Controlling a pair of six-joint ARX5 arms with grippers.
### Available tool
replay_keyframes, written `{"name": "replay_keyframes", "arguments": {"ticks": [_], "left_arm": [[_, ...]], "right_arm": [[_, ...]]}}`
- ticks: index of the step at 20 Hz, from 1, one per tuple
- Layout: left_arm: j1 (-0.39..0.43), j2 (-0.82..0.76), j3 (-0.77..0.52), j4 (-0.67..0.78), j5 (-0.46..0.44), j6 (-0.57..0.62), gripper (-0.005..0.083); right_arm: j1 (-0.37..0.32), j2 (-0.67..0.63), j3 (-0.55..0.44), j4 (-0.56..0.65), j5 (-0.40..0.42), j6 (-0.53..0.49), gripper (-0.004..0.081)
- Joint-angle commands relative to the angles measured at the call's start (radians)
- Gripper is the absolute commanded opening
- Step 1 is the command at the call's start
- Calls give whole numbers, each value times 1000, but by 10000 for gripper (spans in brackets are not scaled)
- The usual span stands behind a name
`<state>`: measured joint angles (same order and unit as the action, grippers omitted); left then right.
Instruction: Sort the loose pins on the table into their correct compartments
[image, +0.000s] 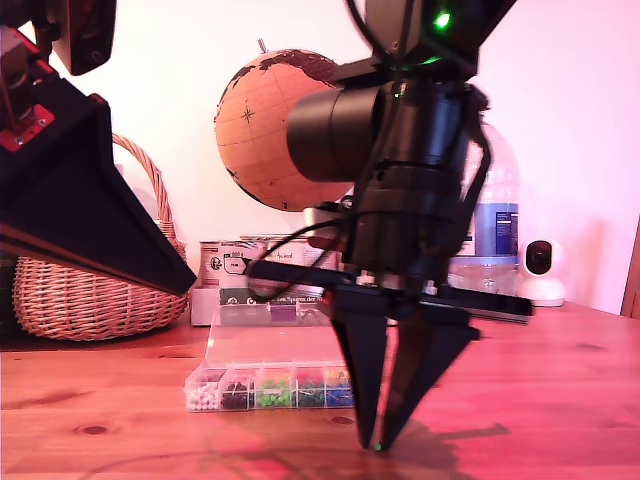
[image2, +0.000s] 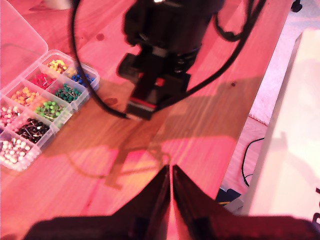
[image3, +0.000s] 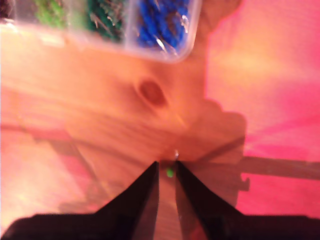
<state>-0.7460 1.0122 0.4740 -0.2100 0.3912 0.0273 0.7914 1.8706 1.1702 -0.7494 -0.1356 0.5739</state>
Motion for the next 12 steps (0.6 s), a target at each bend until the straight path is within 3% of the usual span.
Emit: {"name": "replay_keyframes", "arguments": {"ticks": [1,12], "left_arm": [[-3,9,-8,6,0,-4,-19],[-3,9,-8,9,0,-3,-19]], "right_arm": [[0,44,-10,2,-5,-6,81],[-1,44,-10,-17,-13,-6,80]]}}
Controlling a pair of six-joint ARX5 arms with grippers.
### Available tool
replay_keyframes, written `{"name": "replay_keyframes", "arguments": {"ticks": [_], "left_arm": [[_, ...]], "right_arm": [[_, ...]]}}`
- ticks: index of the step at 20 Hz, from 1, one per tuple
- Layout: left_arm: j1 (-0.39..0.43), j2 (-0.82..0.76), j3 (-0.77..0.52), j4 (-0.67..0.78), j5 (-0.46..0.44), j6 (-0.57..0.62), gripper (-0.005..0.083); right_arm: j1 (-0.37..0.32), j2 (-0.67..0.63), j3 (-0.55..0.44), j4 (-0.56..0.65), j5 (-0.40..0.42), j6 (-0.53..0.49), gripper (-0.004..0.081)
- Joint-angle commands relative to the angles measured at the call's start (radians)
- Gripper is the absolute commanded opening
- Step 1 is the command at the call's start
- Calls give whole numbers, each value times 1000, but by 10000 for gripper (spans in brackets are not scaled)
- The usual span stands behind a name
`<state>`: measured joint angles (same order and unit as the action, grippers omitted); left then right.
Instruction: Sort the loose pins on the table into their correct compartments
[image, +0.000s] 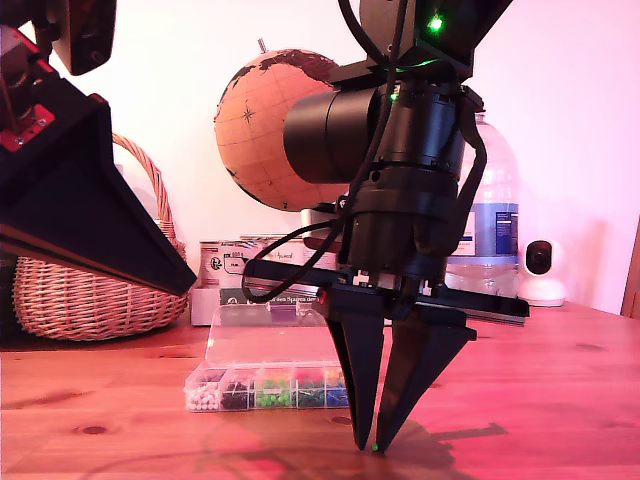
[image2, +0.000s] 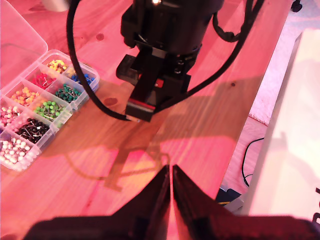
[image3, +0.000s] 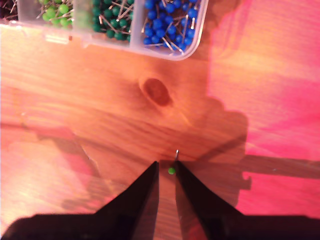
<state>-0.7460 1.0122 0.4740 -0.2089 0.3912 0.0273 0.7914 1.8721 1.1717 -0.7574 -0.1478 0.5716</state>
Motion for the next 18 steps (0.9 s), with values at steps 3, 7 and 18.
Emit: {"name": "replay_keyframes", "arguments": {"ticks": [3,7,18], "left_arm": [[-3,9,-8,8,0,-4,-19],[-3,9,-8,8,0,-4,-19],[-3,9,-8,8,0,-4,-19]], "right_arm": [[-1,42,-12,-14,-1,-4,67],[-1,42,-12,-11,-2,-5,49],[-1,42,-11,8,-2,-35,-12]]}}
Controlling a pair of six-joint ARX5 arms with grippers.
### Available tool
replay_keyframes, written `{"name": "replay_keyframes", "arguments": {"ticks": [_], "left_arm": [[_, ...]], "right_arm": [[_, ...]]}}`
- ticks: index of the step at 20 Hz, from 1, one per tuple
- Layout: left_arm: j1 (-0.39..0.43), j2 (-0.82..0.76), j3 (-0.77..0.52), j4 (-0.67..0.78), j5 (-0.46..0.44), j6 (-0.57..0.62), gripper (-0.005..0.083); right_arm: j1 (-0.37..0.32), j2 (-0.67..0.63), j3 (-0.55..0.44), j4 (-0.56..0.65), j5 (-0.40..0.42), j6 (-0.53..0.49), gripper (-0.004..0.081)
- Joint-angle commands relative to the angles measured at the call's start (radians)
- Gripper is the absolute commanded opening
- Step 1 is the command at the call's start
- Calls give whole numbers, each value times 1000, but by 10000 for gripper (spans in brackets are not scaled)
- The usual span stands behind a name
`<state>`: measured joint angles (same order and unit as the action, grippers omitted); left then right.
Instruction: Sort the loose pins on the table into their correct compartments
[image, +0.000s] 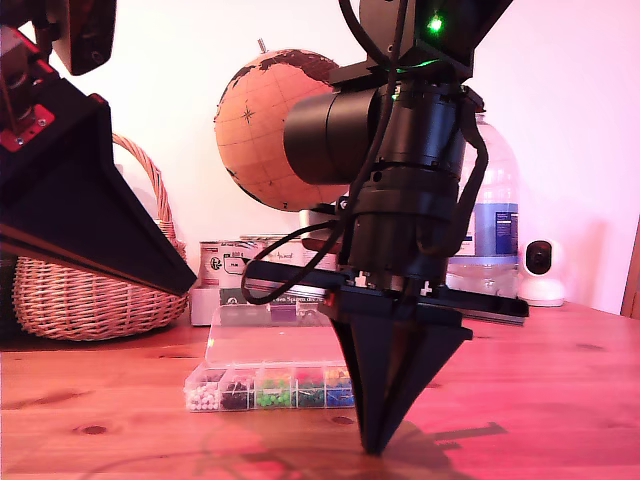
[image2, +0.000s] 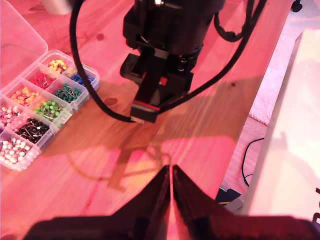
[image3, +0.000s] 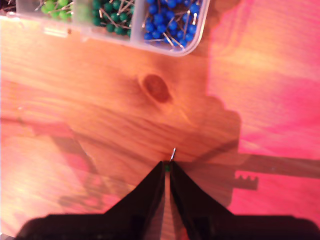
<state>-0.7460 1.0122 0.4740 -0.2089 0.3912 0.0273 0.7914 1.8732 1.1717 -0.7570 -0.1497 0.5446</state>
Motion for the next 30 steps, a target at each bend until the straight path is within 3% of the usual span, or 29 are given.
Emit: {"name": "replay_keyframes", "arguments": {"ticks": [1,14,30], "left_arm": [[-3,9,-8,8,0,-4,-19],[-3,9,-8,8,0,-2,-19],[-3,9,-8,9,0,-1,-19]], "right_arm": [[-1,41,-10,5,-1,-11,-12],[0,37,142,-142,11,-75,-12],[0,37,224,17,28,-85,-12]]}}
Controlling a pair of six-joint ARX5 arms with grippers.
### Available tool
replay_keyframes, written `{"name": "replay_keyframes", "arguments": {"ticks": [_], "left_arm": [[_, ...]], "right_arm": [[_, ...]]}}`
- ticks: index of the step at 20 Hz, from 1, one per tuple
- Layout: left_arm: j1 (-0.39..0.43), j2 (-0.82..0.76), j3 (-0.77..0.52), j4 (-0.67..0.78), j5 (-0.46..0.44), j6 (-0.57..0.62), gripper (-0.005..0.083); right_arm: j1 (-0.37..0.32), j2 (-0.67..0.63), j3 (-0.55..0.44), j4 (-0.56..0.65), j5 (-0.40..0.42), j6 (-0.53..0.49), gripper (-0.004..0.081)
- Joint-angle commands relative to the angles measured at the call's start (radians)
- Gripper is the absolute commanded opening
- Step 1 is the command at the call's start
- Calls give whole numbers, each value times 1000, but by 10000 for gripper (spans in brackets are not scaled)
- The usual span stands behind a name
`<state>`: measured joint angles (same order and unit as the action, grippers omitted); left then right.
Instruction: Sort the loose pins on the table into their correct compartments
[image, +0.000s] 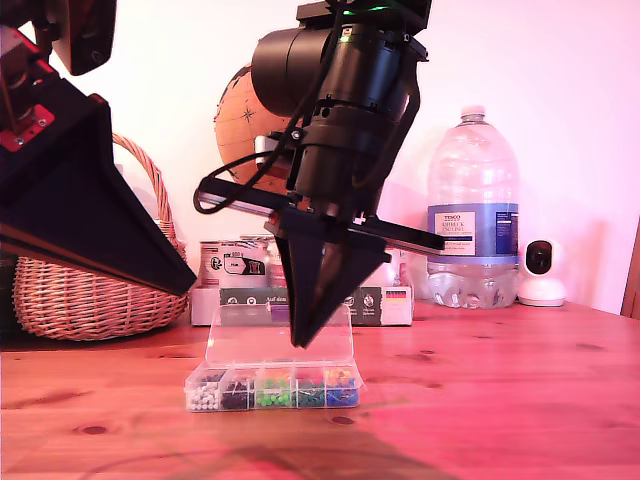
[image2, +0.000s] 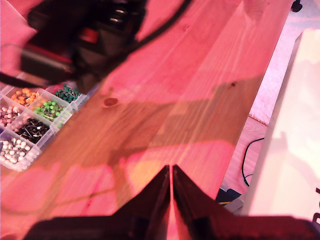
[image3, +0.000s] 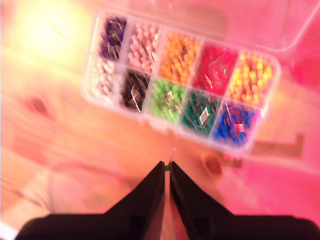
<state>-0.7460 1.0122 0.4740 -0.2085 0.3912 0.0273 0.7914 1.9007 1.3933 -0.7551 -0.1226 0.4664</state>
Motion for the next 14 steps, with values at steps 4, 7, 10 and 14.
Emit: {"name": "replay_keyframes", "arguments": {"ticks": [4,7,10,14], "left_arm": [[-3,9,-8,9,0,-1,-19],[-3,9,-8,14,0,-2,-19],[-3,9,-8,25,-74,-3,-19],[-3,9,-8,21,-225,-121,-19]], "right_arm": [[-2,13,3,56,1,-11,-12],[-2,25,3,72,1,-11,-12],[-2,43,3,93,0,-11,-12],[-2,59,4,101,-2,-11,-12]]}}
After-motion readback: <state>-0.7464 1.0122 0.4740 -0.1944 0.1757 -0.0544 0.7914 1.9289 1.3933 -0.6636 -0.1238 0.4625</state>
